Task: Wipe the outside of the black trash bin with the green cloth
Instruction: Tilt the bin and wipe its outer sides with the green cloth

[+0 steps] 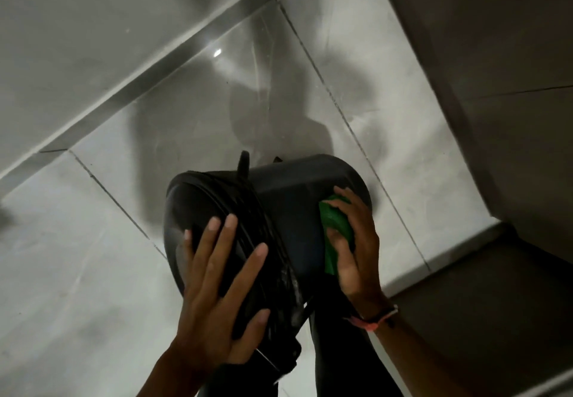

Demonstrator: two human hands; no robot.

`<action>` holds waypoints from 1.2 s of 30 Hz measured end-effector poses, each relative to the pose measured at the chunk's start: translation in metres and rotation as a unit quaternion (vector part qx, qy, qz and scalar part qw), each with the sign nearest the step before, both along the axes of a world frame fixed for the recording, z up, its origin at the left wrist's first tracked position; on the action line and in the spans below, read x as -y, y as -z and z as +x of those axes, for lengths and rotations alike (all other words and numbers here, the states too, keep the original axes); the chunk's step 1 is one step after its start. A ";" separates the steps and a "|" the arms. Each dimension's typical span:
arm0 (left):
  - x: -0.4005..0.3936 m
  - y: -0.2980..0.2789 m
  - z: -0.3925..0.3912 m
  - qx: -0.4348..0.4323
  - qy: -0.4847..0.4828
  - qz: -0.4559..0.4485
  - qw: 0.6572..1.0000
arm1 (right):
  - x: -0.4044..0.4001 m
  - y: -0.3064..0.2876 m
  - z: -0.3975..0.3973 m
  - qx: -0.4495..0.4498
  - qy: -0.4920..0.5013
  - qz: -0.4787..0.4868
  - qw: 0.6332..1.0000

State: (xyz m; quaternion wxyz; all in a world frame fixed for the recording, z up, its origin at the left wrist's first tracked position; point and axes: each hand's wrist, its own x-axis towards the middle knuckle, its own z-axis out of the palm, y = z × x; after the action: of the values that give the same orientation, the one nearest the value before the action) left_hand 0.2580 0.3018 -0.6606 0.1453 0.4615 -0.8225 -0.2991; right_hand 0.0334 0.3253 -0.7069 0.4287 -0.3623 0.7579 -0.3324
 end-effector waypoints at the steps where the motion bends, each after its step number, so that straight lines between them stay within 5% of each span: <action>1: -0.005 -0.002 0.000 -0.005 -0.002 0.004 1.000 | -0.004 0.001 -0.001 -0.004 -0.007 0.005 1.000; 4: -0.004 -0.012 -0.008 -0.036 -0.146 0.061 0.987 | -0.001 0.005 -0.004 -0.011 -0.014 0.015 1.000; 7: 0.026 -0.013 -0.020 -0.032 -0.331 0.123 0.935 | 0.006 0.008 -0.001 -0.025 -0.024 0.010 0.999; 15: 0.022 -0.010 -0.016 0.000 -0.245 0.162 0.956 | 0.052 0.017 -0.014 -0.024 0.038 0.139 0.989; 20: 0.013 -0.007 0.001 -0.014 -0.265 0.157 0.951 | 0.052 -0.030 0.052 -0.035 -0.193 0.028 0.980; 23: 0.008 -0.007 0.004 -0.019 -0.266 0.159 0.951 | 0.000 -0.044 0.054 -0.028 -0.239 -0.028 0.970; 28: 0.008 -0.003 0.005 -0.027 -0.250 0.156 0.955 | 0.011 0.008 -0.018 -0.083 -0.136 0.148 0.976; 33: 0.010 -0.006 -0.009 -0.024 -0.250 0.152 0.956 | 0.129 0.043 -0.016 -0.048 -0.190 0.278 0.940; 36: 0.014 -0.009 -0.012 -0.025 -0.271 0.157 0.950 | 0.137 0.005 0.034 -0.035 -0.269 0.218 0.937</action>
State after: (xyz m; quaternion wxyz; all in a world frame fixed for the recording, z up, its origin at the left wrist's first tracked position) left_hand 0.2457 0.2876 -0.6512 0.1673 0.6759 -0.6056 -0.3854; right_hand 0.0673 0.1883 -0.7120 0.5435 -0.4621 0.7005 -0.0182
